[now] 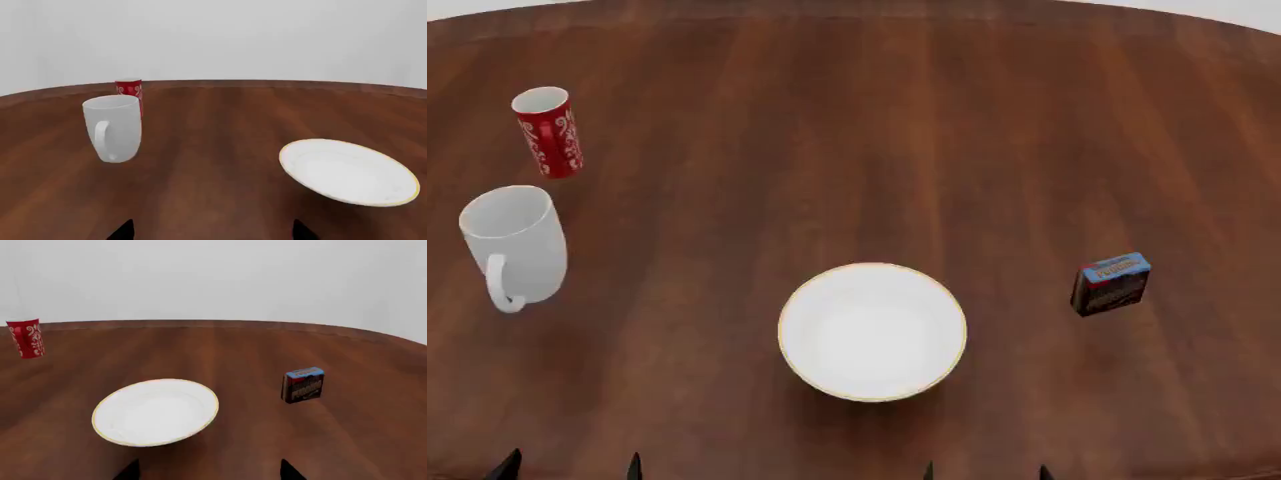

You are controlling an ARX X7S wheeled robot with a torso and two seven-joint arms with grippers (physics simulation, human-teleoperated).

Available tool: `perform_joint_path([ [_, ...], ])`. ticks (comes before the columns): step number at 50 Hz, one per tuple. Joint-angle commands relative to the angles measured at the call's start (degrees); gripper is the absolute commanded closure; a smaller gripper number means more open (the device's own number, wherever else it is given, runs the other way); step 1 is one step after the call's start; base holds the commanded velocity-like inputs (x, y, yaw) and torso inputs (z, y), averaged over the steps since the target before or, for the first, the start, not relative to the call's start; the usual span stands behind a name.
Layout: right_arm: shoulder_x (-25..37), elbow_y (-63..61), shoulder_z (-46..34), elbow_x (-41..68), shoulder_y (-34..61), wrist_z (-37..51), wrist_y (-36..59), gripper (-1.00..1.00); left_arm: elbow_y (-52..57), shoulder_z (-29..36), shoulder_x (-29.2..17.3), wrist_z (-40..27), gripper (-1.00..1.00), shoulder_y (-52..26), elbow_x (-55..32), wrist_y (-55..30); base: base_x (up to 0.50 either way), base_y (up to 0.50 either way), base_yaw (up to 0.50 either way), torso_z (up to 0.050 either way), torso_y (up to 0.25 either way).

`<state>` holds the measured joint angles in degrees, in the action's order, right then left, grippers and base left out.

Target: Put the white mug on the plate.

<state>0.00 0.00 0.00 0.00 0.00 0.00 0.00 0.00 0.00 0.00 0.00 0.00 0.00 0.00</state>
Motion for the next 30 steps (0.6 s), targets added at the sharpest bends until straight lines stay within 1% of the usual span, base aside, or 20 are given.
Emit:
perform_joint_path([
  [1,0.54,0.0,-0.72,0.54,0.0,0.72,0.0,-1.0,0.0,0.64,-0.57,-0.64,-1.0,0.0,-0.56,0.0,0.0,0.0,0.0,0.0,0.0],
  [3,0.93,-1.81,-1.14,0.66,0.05,1.13,1.73,-1.0,0.37,2.08,-0.95,-0.66,-1.0,-0.54,0.05,-1.28,0.0,0.0,0.0,0.0,0.0],
  [9,2.1,-4.51,-2.63,1.35,-0.94,2.85,3.43,-1.0,4.02,1.79,-2.08,-3.29,-1.0,-0.13,-1.57,-3.46,0.0,0.0,0.0,0.0,0.0],
  [10,2.27,-5.99,-2.93,1.5,-1.21,2.93,4.23,-1.0,7.16,1.06,-2.0,-4.68,-1.0,0.17,-1.7,-5.72,0.0,0.0,0.0,0.0,0.0],
  [12,2.57,-8.48,-3.32,1.72,-1.59,3.25,5.55,-1.0,13.18,0.17,-2.4,-4.84,-1.0,0.94,-3.91,-9.03,0.0,0.0,0.0,0.0,0.0],
  [13,2.83,-10.06,-3.68,1.43,-1.81,3.45,6.18,-1.0,17.22,-0.71,-2.57,-6.85,-1.0,1.08,-3.1,-12.15,0.0,0.0,0.0,0.0,0.0],
  [15,3.18,-11.96,-4.15,1.22,-2.09,3.79,7.03,-1.0,21.85,-1.95,-2.97,-8.71,-1.0,1.4,-2.81,-14.34,0.0,0.0,0.0,0.0,0.0],
  [16,3.37,-12.8,-4.39,1.09,-2.21,3.92,7.38,-1.0,25.52,-3.52,-2.89,-10.65,-1.0,1.47,-2.62,-17.53,0.0,0.0,0.0,0.0,0.0],
  [18,3.63,-13.32,-4.68,1.22,-2.32,4.07,7.43,-1.0,29.81,-4.75,-3.66,-12.66,-1.0,1.57,-1.38,-21.44,0.0,0.0,0.0,0.0,0.0],
  [19,3.74,-13.31,-4.78,1.32,-2.33,4.15,7.39,-1.0,30.37,-4.93,-3.91,-12.87,-1.0,1.57,-1.38,-22.0,0.0,0.0,0.0,0.0,0.0],
  [20,3.89,-13.27,-4.93,1.28,-2.27,4.24,7.41,-1.0,32.11,-6.63,-4.16,-13.0,-1.0,1.69,-2.59,-22.59,0.0,0.0,0.0,0.0,0.0],
  [22,4.16,-13.22,-5.14,1.32,-2.15,4.4,7.61,-1.0,37.24,-10.55,-4.03,-15.1,-1.0,0.73,-4.4,-30.49,0.0,0.0,0.0,0.0,0.0],
  [23,4.26,-13.16,-5.23,1.41,-2.11,4.45,7.63,-1.0,38.76,-11.43,-4.07,-16.61,-1.0,0.23,-3.84,-33.7,0.0,0.0,0.0,0.0,0.0],
  [24,4.37,-13.13,-5.35,1.54,-2.03,4.44,7.76,-1.0,41.74,-12.83,-4.71,-18.77,-1.0,-1.22,-2.58,-41.48,0.0,0.0,0.0,0.0,0.0],
  [25,4.46,-13.07,-5.46,1.62,-1.98,4.47,7.73,-1.0,43.69,-13.37,-5.01,-19.96,-1.0,-2.33,-1.98,-47.11,0.0,0.0,0.0,0.0,0.0],
  [26,4.55,-13.01,-5.54,1.82,-1.83,4.42,7.7,-1.0,46.99,-12.52,-6.92,-22.06,-1.0,-2.42,1.22,-52.16,0.0,0.0,0.0,0.0,0.0],
  [28,4.68,-13.06,-5.74,1.94,-1.61,4.56,7.91,-1.0,50.03,-12.88,-8.04,-22.64,-1.0,-1.4,2.38,-52.9,0.0,0.0,0.0,0.0,0.0],
  [30,4.85,-13.5,-5.96,2.24,-1.35,4.52,8.33,-1.0,53.74,-16.25,-7.94,-20.89,-1.0,-0.73,0.42,-54.36,0.0,0.0,0.0,0.0,0.0],
])
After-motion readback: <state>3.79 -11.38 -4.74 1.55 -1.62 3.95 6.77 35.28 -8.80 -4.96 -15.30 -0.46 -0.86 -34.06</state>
